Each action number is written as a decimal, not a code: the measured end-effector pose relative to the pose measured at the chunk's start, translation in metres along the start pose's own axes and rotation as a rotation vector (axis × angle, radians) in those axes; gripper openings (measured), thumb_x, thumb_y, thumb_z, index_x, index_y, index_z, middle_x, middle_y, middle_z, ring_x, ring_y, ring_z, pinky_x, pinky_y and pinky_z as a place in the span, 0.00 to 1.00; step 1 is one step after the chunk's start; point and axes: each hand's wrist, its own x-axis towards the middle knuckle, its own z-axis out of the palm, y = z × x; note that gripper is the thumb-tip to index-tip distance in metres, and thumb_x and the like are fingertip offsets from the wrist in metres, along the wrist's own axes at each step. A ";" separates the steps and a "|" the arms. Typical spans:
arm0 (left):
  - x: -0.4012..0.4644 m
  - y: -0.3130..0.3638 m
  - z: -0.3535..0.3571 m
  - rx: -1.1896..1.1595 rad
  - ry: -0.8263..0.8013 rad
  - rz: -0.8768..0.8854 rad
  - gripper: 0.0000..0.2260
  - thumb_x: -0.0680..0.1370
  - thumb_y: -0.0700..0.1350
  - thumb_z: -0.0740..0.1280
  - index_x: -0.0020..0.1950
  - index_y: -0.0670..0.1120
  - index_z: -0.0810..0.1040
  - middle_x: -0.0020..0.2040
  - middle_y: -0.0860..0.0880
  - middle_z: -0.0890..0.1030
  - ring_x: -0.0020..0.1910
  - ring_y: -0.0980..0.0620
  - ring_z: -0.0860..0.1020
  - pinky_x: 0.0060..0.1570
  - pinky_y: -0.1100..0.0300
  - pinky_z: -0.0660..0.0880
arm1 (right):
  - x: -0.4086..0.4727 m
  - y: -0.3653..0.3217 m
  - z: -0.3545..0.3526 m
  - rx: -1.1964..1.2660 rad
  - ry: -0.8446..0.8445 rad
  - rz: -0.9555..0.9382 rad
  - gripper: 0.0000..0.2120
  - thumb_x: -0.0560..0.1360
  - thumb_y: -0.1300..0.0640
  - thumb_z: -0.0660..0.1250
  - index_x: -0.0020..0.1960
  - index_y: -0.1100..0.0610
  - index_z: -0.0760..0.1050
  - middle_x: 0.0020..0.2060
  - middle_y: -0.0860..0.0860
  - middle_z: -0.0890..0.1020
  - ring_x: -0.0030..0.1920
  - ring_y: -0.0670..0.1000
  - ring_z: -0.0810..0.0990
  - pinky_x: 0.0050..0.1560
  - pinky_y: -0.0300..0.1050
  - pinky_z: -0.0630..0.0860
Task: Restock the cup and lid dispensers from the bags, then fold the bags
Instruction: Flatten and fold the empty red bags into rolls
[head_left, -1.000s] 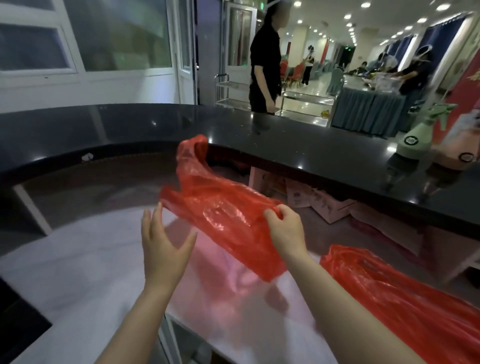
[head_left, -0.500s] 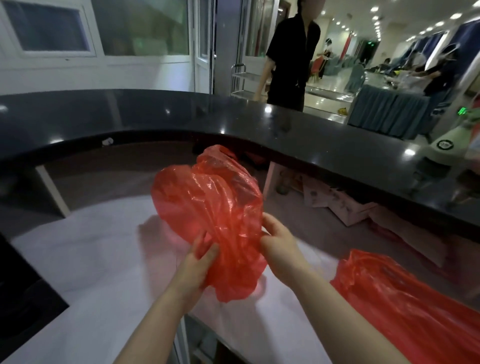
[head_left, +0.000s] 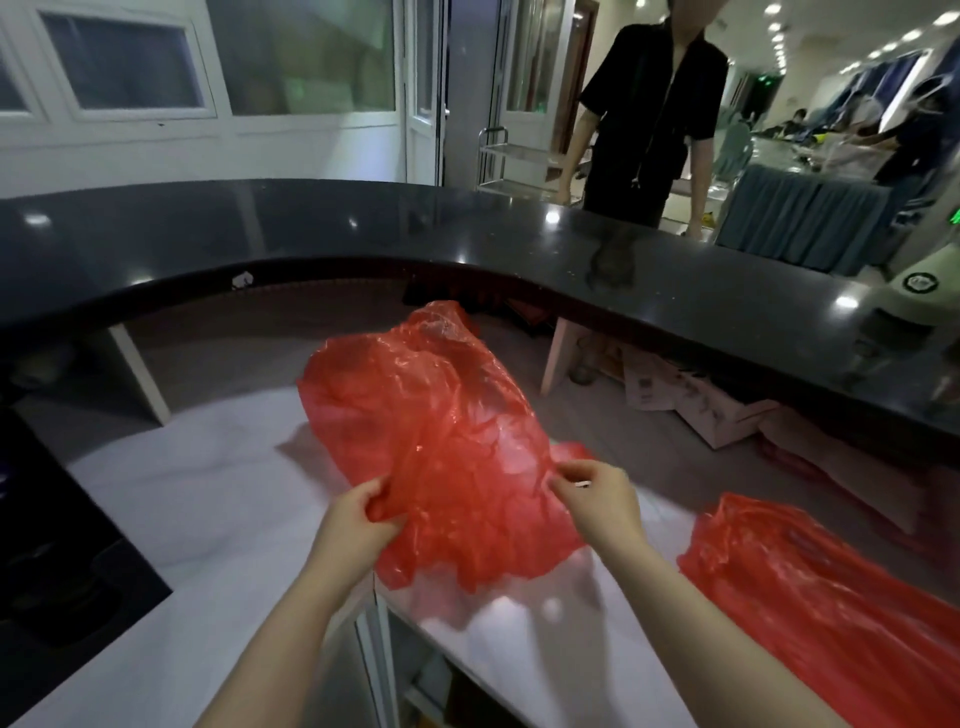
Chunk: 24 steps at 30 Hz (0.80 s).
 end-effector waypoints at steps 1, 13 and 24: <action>0.001 -0.002 -0.006 0.016 -0.041 -0.014 0.24 0.70 0.29 0.71 0.64 0.43 0.75 0.43 0.55 0.84 0.40 0.63 0.82 0.37 0.71 0.76 | 0.004 0.008 -0.005 0.070 0.039 0.041 0.13 0.71 0.60 0.69 0.55 0.56 0.82 0.51 0.53 0.85 0.52 0.52 0.81 0.52 0.43 0.75; 0.021 -0.001 -0.055 -0.373 0.161 -0.070 0.12 0.81 0.52 0.60 0.50 0.58 0.83 0.50 0.57 0.84 0.44 0.59 0.82 0.44 0.56 0.74 | 0.006 0.060 -0.048 0.538 0.228 0.177 0.27 0.75 0.68 0.64 0.72 0.61 0.66 0.66 0.58 0.74 0.64 0.59 0.75 0.67 0.58 0.70; 0.002 -0.025 -0.071 -0.548 0.309 -0.184 0.20 0.81 0.34 0.53 0.65 0.54 0.72 0.49 0.52 0.81 0.45 0.55 0.78 0.45 0.61 0.72 | 0.005 0.072 -0.064 0.659 0.150 0.208 0.15 0.75 0.68 0.63 0.59 0.57 0.77 0.54 0.56 0.79 0.51 0.56 0.80 0.45 0.50 0.75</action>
